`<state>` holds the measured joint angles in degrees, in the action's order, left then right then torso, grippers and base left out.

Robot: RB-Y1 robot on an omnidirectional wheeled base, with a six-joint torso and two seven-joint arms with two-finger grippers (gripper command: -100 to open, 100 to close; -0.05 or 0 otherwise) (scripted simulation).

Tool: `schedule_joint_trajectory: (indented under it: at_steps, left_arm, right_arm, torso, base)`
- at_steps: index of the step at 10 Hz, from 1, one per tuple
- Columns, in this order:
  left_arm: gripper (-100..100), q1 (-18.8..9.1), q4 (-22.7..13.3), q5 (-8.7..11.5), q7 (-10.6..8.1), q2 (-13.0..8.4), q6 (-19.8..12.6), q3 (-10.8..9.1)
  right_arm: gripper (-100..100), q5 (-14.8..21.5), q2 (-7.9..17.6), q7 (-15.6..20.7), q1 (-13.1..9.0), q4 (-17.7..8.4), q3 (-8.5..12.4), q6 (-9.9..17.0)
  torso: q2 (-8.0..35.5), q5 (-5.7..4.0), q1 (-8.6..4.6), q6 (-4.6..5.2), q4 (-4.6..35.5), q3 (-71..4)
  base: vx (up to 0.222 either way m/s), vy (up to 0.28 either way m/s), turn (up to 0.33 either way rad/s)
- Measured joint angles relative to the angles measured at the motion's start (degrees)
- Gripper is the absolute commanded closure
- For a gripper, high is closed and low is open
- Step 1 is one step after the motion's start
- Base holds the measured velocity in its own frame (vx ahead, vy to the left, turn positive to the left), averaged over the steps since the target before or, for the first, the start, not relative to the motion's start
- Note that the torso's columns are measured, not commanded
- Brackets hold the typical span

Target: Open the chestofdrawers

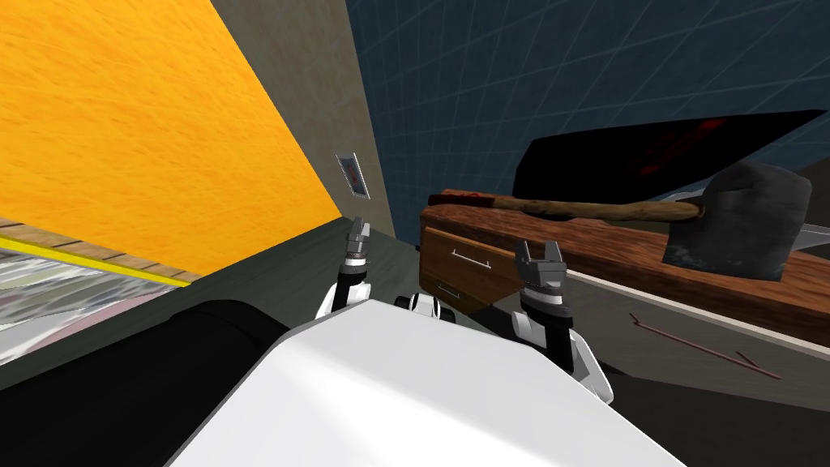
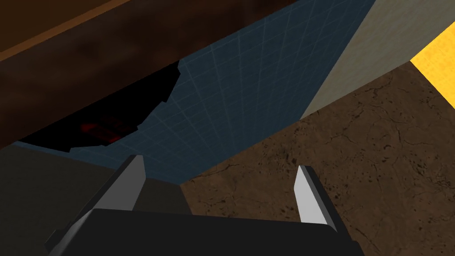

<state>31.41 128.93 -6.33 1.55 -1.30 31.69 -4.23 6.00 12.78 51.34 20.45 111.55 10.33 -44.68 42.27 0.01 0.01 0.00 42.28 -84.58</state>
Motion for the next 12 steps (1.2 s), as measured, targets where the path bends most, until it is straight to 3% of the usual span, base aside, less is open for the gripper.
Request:
schedule_joint_trajectory:
  at_steps: [12]
  left_arm:
    - [0, 0.0, 0.0, 0.0, 0.00, 0.0, 0.0, 0.00]
  right_arm:
    - [-100, 2.5, 0.3, 18.5, -1.1, -8.9, 3.6, -7.8]
  torso:
    - [0.0, 0.01, 0.02, 0.00, 0.0, 0.0]
  base:
    - [0.022, 0.059, -0.024]
